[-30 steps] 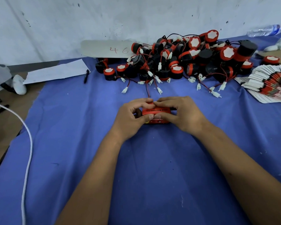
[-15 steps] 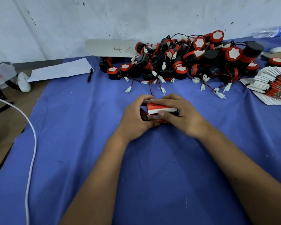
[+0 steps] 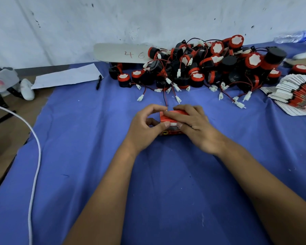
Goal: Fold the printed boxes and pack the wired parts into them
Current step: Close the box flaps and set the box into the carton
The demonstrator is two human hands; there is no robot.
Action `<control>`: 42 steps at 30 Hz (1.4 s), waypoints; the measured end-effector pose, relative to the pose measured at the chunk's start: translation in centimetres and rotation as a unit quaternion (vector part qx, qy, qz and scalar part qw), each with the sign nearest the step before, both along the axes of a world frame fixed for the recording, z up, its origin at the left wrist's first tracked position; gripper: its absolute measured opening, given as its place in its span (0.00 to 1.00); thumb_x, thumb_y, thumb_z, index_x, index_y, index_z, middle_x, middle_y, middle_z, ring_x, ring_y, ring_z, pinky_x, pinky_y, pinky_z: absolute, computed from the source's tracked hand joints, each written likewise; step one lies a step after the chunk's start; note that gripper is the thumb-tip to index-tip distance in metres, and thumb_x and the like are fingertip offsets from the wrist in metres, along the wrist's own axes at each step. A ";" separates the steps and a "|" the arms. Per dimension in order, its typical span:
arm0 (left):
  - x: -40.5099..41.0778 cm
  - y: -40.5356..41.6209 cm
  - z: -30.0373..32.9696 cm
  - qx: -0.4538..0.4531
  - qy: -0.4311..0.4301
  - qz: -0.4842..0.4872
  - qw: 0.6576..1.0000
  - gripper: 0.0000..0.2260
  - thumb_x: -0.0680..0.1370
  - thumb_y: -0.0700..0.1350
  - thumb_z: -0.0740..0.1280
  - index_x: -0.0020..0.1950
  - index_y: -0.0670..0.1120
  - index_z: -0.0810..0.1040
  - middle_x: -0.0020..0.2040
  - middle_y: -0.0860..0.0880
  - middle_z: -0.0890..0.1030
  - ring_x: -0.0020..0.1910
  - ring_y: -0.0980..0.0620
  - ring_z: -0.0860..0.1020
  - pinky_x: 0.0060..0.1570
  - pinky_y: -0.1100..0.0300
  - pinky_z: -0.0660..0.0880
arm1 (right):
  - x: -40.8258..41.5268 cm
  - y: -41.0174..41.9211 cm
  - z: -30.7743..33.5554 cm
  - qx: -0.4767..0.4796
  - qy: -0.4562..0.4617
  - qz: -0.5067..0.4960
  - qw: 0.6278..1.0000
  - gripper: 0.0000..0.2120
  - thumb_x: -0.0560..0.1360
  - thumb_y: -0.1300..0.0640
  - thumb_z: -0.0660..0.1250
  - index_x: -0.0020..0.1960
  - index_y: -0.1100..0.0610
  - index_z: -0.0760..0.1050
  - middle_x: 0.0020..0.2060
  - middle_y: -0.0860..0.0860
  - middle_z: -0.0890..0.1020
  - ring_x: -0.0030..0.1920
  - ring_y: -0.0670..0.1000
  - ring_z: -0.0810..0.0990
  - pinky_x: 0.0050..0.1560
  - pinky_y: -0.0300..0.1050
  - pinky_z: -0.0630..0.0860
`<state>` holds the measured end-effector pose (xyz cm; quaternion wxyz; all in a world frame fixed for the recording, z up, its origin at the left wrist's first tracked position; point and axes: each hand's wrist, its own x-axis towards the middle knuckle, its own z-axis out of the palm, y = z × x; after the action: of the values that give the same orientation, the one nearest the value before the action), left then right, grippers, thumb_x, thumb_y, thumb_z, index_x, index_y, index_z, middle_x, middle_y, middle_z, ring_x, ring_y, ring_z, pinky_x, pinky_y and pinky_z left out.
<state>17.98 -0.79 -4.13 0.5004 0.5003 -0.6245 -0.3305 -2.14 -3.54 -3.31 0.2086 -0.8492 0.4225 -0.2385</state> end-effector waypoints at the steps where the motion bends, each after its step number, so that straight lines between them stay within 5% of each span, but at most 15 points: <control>1: 0.0 0.0 0.0 -0.020 -0.010 0.017 1.000 0.14 0.75 0.36 0.77 0.60 0.43 0.82 0.62 0.50 0.83 0.37 0.46 0.81 0.44 0.45 0.83 | 0.0 -0.1 0.0 0.008 -0.010 0.009 1.000 0.21 0.85 0.58 0.58 0.75 0.42 0.70 0.71 0.44 0.68 0.70 0.51 0.61 0.75 0.54 0.59; 4: -0.1 -0.1 0.0 -0.068 -0.023 0.045 0.996 0.10 0.72 0.35 0.79 0.51 0.43 0.86 0.55 0.49 0.86 0.43 0.48 0.84 0.49 0.43 0.82 | 0.2 -0.2 -0.3 0.025 -0.135 0.011 0.991 0.18 0.81 0.64 0.65 0.68 0.51 0.80 0.70 0.48 0.74 0.71 0.49 0.71 0.72 0.45 0.67; 8: -0.1 -0.4 -0.4 -0.108 -0.065 0.045 0.991 0.05 0.72 0.36 0.80 0.46 0.40 0.88 0.51 0.47 0.87 0.55 0.49 0.83 0.56 0.44 0.79 | -0.4 -0.2 -0.9 -0.008 -0.258 -0.029 0.966 0.08 0.75 0.66 0.74 0.52 0.58 0.87 0.59 0.49 0.83 0.59 0.43 0.82 0.60 0.42 0.79; 17: 0.7 0.0 -0.1 -0.127 -0.160 0.027 0.979 0.09 0.73 0.38 0.79 0.51 0.47 0.89 0.57 0.55 0.86 0.61 0.51 0.80 0.64 0.52 0.76 | -1.9 -0.4 -1.0 -0.038 -0.186 0.047 0.981 0.13 0.75 0.62 0.75 0.59 0.54 0.85 0.65 0.50 0.81 0.66 0.41 0.78 0.65 0.37 0.74; 24: -0.8 0.7 -0.7 -0.155 -0.097 0.093 0.979 0.06 0.72 0.34 0.79 0.46 0.42 0.88 0.51 0.50 0.86 0.51 0.54 0.85 0.52 0.51 0.83 | -0.6 -0.2 -1.0 -0.163 -0.147 -0.034 0.975 0.06 0.74 0.57 0.77 0.50 0.56 0.86 0.59 0.51 0.85 0.66 0.51 0.79 0.66 0.53 0.77; 29: -0.8 0.5 -0.4 -0.199 -0.169 0.098 0.960 0.05 0.72 0.34 0.78 0.46 0.40 0.88 0.51 0.50 0.87 0.54 0.52 0.83 0.56 0.56 0.80 | 0.1 -0.1 -0.9 -0.199 -0.113 0.024 0.973 0.06 0.78 0.62 0.71 0.54 0.57 0.84 0.60 0.49 0.84 0.64 0.50 0.81 0.61 0.54 0.78; 35: -0.8 0.4 -0.3 -0.216 -0.205 0.094 0.950 0.03 0.72 0.34 0.78 0.44 0.39 0.86 0.51 0.48 0.87 0.56 0.48 0.81 0.58 0.53 0.78 | 0.4 -0.3 -0.9 -0.208 -0.110 -0.004 0.972 0.03 0.74 0.63 0.76 0.48 0.60 0.85 0.56 0.52 0.86 0.61 0.56 0.82 0.60 0.57 0.79; 38: -0.9 0.5 -0.8 -0.160 -0.152 0.071 0.973 0.08 0.70 0.34 0.79 0.45 0.40 0.84 0.56 0.49 0.85 0.60 0.52 0.80 0.60 0.53 0.78 | 0.4 -0.4 -0.8 -0.193 -0.108 0.001 0.975 0.03 0.73 0.62 0.77 0.46 0.60 0.85 0.57 0.53 0.85 0.63 0.55 0.81 0.65 0.54 0.76; 42: -0.7 0.2 -1.0 -0.055 -0.057 0.023 0.997 0.23 0.69 0.37 0.81 0.60 0.49 0.78 0.58 0.57 0.82 0.60 0.58 0.81 0.59 0.62 0.79 | 0.4 -0.6 -0.4 -0.171 -0.111 0.012 0.979 0.02 0.74 0.61 0.76 0.46 0.58 0.85 0.58 0.52 0.85 0.60 0.52 0.82 0.60 0.49 0.77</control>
<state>17.28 -0.63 -5.09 0.4978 0.5043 -0.6578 -0.2552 -1.72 -4.09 -3.75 0.1085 -0.8453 0.3397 -0.3978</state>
